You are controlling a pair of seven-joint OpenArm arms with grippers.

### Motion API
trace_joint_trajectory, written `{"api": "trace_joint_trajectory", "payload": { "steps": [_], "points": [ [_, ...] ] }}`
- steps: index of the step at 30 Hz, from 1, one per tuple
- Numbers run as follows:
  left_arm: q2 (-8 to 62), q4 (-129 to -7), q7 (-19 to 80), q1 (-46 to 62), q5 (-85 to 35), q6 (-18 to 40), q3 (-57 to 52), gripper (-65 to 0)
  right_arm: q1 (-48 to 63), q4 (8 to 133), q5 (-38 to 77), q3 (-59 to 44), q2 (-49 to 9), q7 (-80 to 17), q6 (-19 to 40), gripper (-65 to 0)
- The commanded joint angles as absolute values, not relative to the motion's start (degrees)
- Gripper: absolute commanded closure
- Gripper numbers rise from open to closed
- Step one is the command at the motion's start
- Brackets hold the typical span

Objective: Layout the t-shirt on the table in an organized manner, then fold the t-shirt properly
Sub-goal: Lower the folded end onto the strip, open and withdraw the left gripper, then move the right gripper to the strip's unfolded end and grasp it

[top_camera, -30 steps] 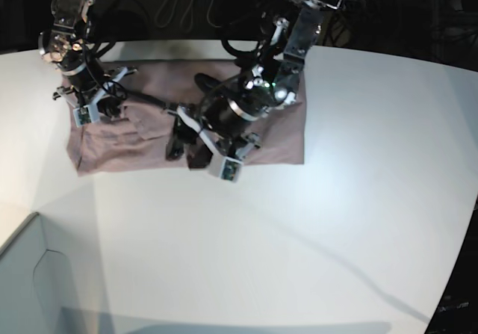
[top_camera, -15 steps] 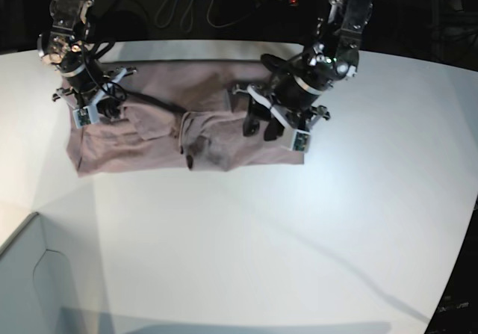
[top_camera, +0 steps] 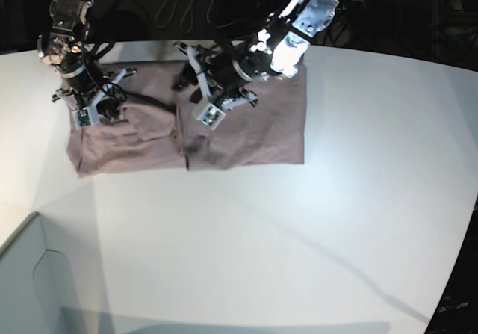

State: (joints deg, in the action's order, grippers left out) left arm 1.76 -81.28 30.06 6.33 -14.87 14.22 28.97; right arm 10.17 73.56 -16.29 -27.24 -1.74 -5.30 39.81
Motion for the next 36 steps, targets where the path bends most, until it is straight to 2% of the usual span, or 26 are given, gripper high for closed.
{"api": "trace_joint_trajectory", "payload": {
  "steps": [1,3,5,13,17,25,36],
  "points": [
    [1.3,-83.4,28.9,5.4,-15.5,14.7,29.2,-23.7,10.2,74.1,-17.5,-27.4,-2.1,-6.6,40.0,0.0],
    [1.5,-85.5,28.9,5.4,-15.5,14.7,29.1,-23.7,9.6,74.5,-17.5,-27.6,-2.1,-6.6,40.0,0.0],
    [2.2,-87.4,29.1,5.4,-15.5,14.5,28.9,-23.7,9.5,75.8,-17.5,-27.8,-2.1,-6.7,40.0,-4.0],
    [7.2,-94.3,29.3,9.5,-15.5,14.7,13.3,-23.7,11.0,88.3,-17.4,-30.0,-0.7,-12.9,40.0,-32.3],
    [6.9,-93.6,29.3,10.6,-15.5,14.9,2.5,-23.7,8.6,90.3,-17.4,-32.0,0.0,-16.6,40.0,-39.7],
    [6.7,-93.6,29.2,11.8,-15.5,14.9,-8.0,-23.7,-1.9,76.4,-17.4,-39.2,-2.9,-24.2,40.0,-41.0],
    [6.7,-93.5,29.2,11.8,-15.6,14.9,-14.2,-23.7,-2.2,67.1,-17.5,-39.1,-3.7,-23.8,40.0,-39.8]
  ]
}}
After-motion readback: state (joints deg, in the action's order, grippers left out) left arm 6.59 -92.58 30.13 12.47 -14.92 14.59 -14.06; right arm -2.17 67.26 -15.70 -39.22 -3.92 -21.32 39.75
